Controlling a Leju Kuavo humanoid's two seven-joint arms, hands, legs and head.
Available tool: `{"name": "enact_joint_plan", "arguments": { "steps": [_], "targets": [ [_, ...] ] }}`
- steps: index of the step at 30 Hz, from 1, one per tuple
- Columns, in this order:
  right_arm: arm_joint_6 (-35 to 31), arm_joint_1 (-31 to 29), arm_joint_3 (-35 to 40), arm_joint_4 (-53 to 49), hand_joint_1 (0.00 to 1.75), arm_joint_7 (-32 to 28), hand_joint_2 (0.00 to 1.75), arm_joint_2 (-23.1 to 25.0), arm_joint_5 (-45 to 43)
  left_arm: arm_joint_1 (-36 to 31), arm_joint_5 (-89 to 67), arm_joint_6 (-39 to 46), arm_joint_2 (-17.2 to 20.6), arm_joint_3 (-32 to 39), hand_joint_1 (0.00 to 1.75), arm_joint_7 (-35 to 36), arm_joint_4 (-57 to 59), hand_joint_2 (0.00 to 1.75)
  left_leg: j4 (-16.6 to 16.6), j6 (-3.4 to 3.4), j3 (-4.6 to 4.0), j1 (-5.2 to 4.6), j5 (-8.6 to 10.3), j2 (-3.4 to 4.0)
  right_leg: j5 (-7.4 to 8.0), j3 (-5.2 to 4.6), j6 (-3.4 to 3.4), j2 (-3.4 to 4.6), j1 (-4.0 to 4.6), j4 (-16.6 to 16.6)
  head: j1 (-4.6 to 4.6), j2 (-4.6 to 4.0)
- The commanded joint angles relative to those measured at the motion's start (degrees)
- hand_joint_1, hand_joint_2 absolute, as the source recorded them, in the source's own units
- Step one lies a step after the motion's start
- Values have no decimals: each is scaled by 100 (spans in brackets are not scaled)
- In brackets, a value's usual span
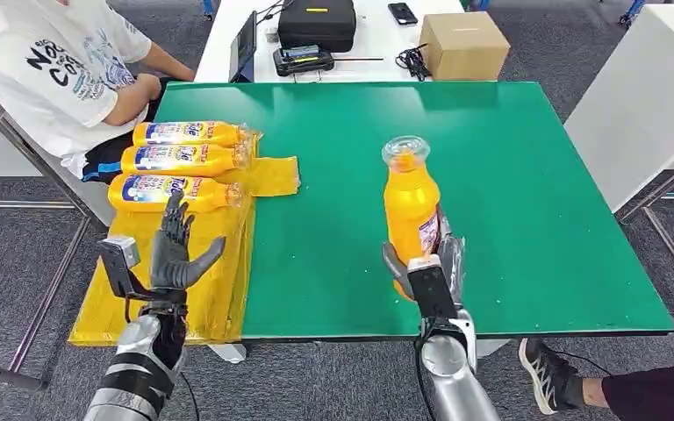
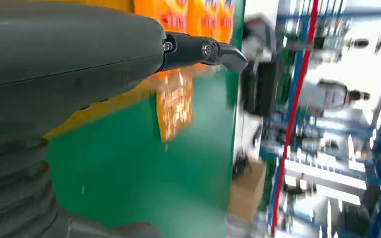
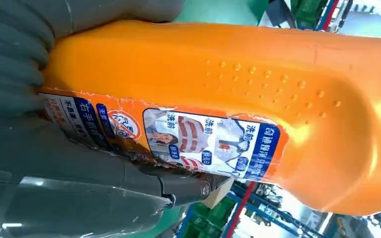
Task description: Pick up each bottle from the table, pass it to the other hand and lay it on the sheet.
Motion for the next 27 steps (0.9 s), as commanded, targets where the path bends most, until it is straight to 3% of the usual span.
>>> {"name": "enact_joint_plan", "arguments": {
  "steps": [1,10,27],
  "targets": [
    [105,-242,-68,911,175,-120,175,94,110,-219,178,-590,262,-391,0,134,307,175,-4,-8,22,7,-7,10,-3,21,-10,7,8,-7,0,0],
    [308,-694,464,2007,173,-376,175,373,422,-275,447,-1655,324,-1056,0,492,345,175,-2,-10,23,8,-10,15,-4,23,-13,13,9,-5,0,0],
    [294,-1126,1197,2366,175,-341,175,666,582,-270,509,-2108,426,-1664,0,738,352,175,-1,-7,10,4,-5,12,-2,9,-8,10,4,0,0,0]
  ]
}}
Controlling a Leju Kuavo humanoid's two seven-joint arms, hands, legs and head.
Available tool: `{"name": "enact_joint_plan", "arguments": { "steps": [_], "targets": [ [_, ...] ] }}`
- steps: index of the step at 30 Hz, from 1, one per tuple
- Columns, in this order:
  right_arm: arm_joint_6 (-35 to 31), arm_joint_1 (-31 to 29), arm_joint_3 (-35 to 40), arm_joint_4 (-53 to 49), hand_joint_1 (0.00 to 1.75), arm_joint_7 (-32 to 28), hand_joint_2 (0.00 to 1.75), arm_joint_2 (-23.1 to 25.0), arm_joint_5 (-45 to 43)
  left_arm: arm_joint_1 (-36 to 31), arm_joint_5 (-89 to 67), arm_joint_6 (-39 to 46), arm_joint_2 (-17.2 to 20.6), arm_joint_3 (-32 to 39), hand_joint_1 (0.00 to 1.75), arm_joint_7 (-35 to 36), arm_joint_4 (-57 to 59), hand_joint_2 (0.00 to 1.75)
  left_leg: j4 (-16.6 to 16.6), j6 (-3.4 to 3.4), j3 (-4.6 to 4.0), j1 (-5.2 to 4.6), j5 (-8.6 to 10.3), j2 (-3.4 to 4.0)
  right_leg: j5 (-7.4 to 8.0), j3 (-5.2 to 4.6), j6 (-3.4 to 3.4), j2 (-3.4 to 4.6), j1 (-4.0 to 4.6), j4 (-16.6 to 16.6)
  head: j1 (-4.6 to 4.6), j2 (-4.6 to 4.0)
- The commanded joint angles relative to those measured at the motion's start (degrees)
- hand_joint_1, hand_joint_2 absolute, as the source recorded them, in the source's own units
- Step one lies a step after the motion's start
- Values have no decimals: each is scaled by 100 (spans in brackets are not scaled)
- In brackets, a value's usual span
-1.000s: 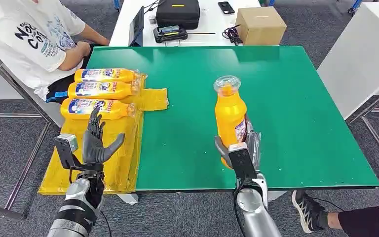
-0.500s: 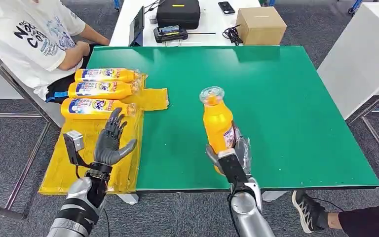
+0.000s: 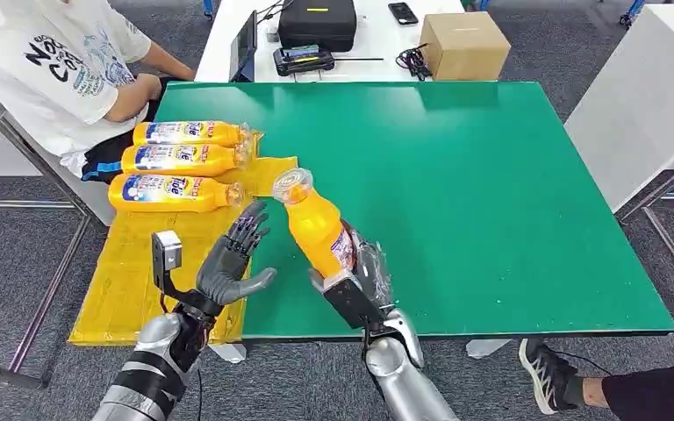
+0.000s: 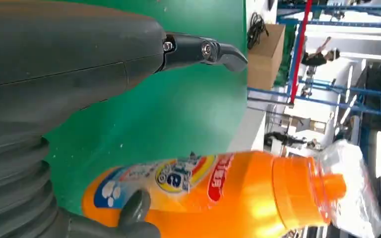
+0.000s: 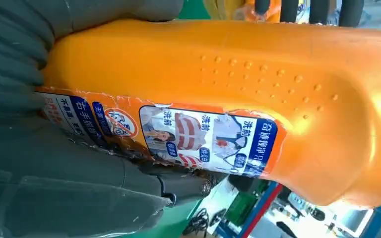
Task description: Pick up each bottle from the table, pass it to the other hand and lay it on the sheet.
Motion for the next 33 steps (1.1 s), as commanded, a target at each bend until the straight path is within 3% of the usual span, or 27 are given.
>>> {"name": "enact_joint_plan", "arguments": {
  "steps": [1,20,33],
  "targets": [
    [1,-515,459,631,175,34,175,85,-17,-221,24,-184,273,-515,0,151,332,175,-1,-9,22,7,-10,17,-4,19,-12,14,8,-3,0,0],
    [196,-952,1712,1976,175,188,175,448,31,-357,633,-520,307,-704,0,363,595,175,-1,-8,16,8,-6,9,-4,13,-10,7,8,-2,2,0],
    [369,-947,1908,2327,175,196,175,448,-20,-373,1090,-520,195,-455,0,316,556,175,-1,-11,23,13,-8,-4,-10,25,-12,-8,13,-6,0,0]
  ]
}}
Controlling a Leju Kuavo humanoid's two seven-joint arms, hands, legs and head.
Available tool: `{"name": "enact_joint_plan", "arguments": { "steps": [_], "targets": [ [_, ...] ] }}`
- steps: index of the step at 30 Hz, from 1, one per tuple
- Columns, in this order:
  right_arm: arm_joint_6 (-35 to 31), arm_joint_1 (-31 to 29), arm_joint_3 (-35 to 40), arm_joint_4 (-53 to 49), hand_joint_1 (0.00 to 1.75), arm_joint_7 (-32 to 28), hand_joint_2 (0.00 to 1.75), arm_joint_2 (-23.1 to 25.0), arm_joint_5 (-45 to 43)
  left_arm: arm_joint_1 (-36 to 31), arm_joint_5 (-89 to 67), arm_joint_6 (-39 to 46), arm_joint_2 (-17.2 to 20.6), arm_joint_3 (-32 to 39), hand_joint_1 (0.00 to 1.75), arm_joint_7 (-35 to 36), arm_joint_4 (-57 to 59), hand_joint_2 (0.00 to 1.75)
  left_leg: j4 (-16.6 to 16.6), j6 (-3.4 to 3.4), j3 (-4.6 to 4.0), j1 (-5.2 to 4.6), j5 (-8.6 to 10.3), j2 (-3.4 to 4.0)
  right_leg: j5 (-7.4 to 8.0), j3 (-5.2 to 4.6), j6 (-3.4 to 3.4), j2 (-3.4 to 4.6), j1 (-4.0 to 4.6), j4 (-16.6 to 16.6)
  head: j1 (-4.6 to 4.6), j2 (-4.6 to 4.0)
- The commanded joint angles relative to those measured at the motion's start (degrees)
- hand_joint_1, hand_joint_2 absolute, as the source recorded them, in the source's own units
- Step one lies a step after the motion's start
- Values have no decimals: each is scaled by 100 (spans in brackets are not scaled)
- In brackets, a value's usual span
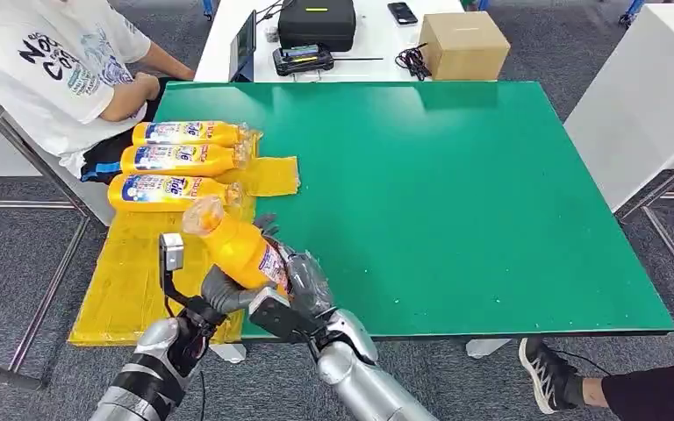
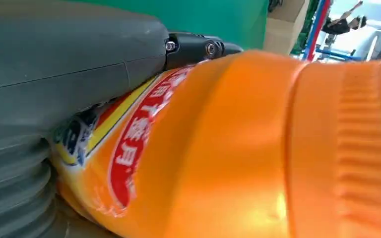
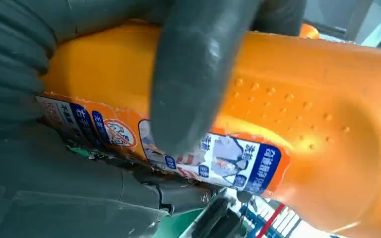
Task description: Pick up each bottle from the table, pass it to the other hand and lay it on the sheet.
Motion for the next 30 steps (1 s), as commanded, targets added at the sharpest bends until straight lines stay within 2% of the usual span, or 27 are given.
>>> {"name": "enact_joint_plan", "arguments": {
  "steps": [1,11,12,13,30],
  "targets": [
    [193,-193,453,850,175,47,175,13,-10,-342,227,10,-29,47,0,8,356,175,-1,-8,21,8,-8,-4,-8,26,-10,-7,9,-6,0,0],
    [176,-218,476,905,175,104,175,13,-36,-327,238,78,-43,93,0,-36,323,175,-2,-6,13,5,-4,-5,-6,16,-8,-7,6,-4,-2,0],
    [167,-221,476,911,175,111,175,13,-40,-324,233,123,-53,109,31,-39,309,175,-2,-4,8,2,-2,-4,-4,10,-5,-6,3,-3,-2,0],
    [172,-224,474,921,175,122,175,13,-48,-324,236,152,-67,123,175,-41,285,175,0,-7,17,6,-7,-6,-9,20,-10,-9,7,-3,-2,0],
    [50,-313,428,956,175,216,175,13,-16,-284,82,138,-28,2,175,-18,244,175,3,-8,19,8,-9,-6,-10,23,-11,-10,9,-2,0,0]
  ]
}}
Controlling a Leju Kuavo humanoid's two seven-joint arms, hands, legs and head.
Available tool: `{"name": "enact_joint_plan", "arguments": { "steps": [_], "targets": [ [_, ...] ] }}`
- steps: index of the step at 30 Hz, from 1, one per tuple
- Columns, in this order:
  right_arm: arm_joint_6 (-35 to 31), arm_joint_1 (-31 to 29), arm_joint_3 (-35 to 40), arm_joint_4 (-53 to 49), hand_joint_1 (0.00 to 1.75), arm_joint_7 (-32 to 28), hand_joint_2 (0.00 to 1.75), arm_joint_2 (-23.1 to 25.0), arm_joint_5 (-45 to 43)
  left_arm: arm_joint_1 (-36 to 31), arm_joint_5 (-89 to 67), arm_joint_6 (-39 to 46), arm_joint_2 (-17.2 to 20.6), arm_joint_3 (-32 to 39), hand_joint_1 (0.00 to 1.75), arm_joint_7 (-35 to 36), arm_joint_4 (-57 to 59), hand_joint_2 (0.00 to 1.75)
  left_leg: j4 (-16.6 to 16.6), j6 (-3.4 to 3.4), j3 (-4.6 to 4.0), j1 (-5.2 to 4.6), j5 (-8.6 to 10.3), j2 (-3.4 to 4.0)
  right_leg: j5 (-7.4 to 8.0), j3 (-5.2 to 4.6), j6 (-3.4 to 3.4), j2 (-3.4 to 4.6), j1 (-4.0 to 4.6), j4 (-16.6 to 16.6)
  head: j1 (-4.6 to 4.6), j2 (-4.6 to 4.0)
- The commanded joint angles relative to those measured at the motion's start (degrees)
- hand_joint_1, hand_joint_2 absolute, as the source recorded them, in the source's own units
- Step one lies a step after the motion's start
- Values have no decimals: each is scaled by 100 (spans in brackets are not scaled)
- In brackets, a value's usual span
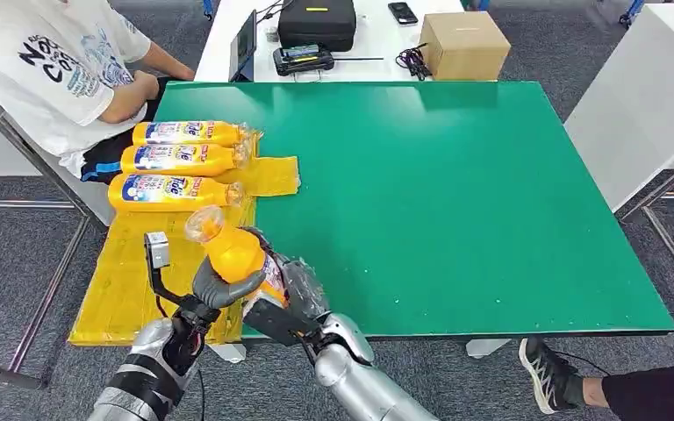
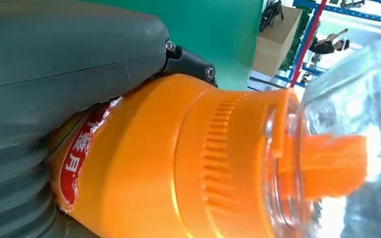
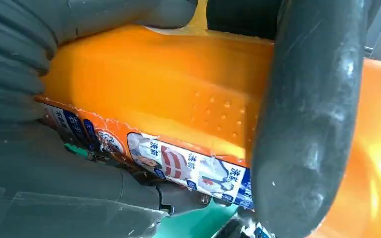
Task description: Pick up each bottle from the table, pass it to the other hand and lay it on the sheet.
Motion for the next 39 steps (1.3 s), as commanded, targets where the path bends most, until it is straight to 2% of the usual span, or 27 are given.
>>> {"name": "enact_joint_plan", "arguments": {
  "steps": [1,4,5,6,7,8,10,11,14,21,28,30,33,34,36,39],
  "targets": [
    [-17,-152,268,426,175,52,175,-41,51,-301,-86,-29,-29,-166,175,20,237,175,0,-7,15,6,-6,-8,-8,19,-9,-11,7,-2,2,0],
    [-118,-183,197,387,175,84,175,-42,92,-278,-127,2,-21,-143,175,-10,184,175,0,-5,8,4,-3,-5,-4,12,-7,-7,5,-3,2,0],
    [-187,-184,143,363,166,122,175,-41,134,-253,-164,47,-24,-126,175,-14,142,175,2,-9,21,9,-10,-7,-11,27,-12,-11,10,-2,0,0],
    [-227,-170,85,321,140,135,175,-41,104,-231,-156,64,-31,-97,175,-25,115,175,1,-6,12,5,-6,-6,-7,15,-8,-8,6,-1,2,0],
    [-289,-161,44,292,9,177,175,-41,98,-206,-160,116,-35,-58,175,-26,74,175,0,-4,7,3,-3,-6,-5,11,-6,-8,4,-2,2,0],
    [-402,-145,-28,240,0,201,175,-41,67,-185,-163,136,-32,-31,175,-30,31,175,2,-7,16,8,-8,-5,-9,21,-10,-8,8,-2,0,0],
    [-553,-108,-113,112,0,268,175,-41,-82,-100,-167,247,-33,67,175,-16,-96,175,-1,-4,6,3,-3,-3,-4,8,-6,-5,4,-1,2,0],
    [-614,-96,-187,37,0,292,0,-41,-139,-65,-167,322,-38,134,175,-12,-143,175,1,-8,18,7,-9,-3,-9,23,-10,-7,8,-3,0,0],
    [-681,8,-492,-408,0,270,0,-71,-308,5,-173,525,-35,319,175,-5,-281,175,1,-7,16,5,-9,2,-8,18,-9,-1,6,-1,0,0],
    [-922,674,-1019,-2813,0,302,0,-444,-444,-62,-439,1274,15,874,175,-205,-453,175,0,-5,3,4,-5,-1,-4,9,-7,-1,4,-2,2,0],
    [-935,765,-1054,-2983,0,248,0,-455,-504,-102,-495,1433,-5,1033,175,-273,-403,175,-1,-13,17,7,-12,22,-4,13,-15,9,10,-3,-4,0],
    [-898,868,-1060,-3289,0,184,0,-492,-641,-166,-582,1570,21,1159,175,-351,-345,175,0,-12,13,8,-8,-4,-11,14,-15,-16,14,-4,4,0],
    [-660,1101,-1076,-3933,0,136,0,-563,-1049,-268,-1153,2121,106,1338,175,-642,-290,175,6,-15,7,17,-10,1,-10,11,-13,-1,16,0,0,0],
    [-578,1211,-1095,-4231,0,78,0,-581,-1238,-311,-1720,2671,152,1393,175,-887,-301,175,3,-13,-1,13,-4,4,-5,1,-10,1,12,0,2,0],
    [-371,1398,-1118,-4731,0,-40,0,-602,-1622,-371,-2133,3066,192,1562,175,-966,-312,175,1,-12,-7,11,0,-5,-5,-4,-10,-9,9,0,2,0],
    [-274,1592,-1099,-5268,0,-66,0,-625,-1813,-445,-2351,3276,195,1883,175,-960,-183,175,5,-15,-6,13,-4,-14,-11,0,-13,-17,12,4,2,0]
  ]
}}
